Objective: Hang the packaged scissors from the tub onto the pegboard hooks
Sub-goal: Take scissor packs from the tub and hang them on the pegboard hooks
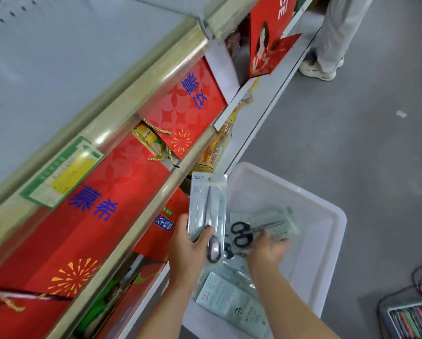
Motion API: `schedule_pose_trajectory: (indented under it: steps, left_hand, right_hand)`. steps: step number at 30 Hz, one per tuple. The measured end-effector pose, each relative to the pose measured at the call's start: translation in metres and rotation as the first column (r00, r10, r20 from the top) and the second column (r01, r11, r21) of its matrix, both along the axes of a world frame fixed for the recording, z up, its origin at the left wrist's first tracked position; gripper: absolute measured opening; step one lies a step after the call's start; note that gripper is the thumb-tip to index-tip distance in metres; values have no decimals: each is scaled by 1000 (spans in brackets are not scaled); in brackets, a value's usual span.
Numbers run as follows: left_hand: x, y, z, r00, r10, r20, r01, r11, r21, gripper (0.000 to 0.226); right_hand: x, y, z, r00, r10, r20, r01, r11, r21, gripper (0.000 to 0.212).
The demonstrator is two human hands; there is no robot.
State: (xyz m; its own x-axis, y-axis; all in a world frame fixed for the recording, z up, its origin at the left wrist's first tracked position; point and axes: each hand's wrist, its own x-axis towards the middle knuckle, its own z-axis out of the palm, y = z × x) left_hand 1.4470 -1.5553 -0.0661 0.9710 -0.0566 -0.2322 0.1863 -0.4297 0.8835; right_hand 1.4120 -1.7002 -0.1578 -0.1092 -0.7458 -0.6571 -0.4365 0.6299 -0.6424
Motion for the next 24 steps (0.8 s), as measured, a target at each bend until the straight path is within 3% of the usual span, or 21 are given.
schedule_pose_trajectory:
  steps: [3, 5, 10, 17, 24]
  left_hand:
    - [-4, 5, 34, 995, 96, 3, -95, 983, -159, 46]
    - [-8, 11, 64, 987, 153, 53, -135, 958, -252, 67]
    - [-16, 36, 139, 880, 384, 279, -297, 904, -308, 81]
    - [-33, 65, 247, 685, 577, 445, -439, 814, -380, 80]
    - [-53, 91, 339, 504, 672, 543, -486, 740, -464, 78]
  right_hand:
    - [-5, 2, 25, 960, 213, 180, -199, 976, -90, 54]
    - [-2, 1, 56, 887, 347, 305, -306, 936, -174, 56]
    - [24, 17, 160, 591, 625, 510, -483, 781, -397, 53]
    - [30, 64, 303, 198, 724, 661, -507, 653, -563, 54]
    - [26, 96, 396, -56, 737, 674, -468, 577, -669, 51]
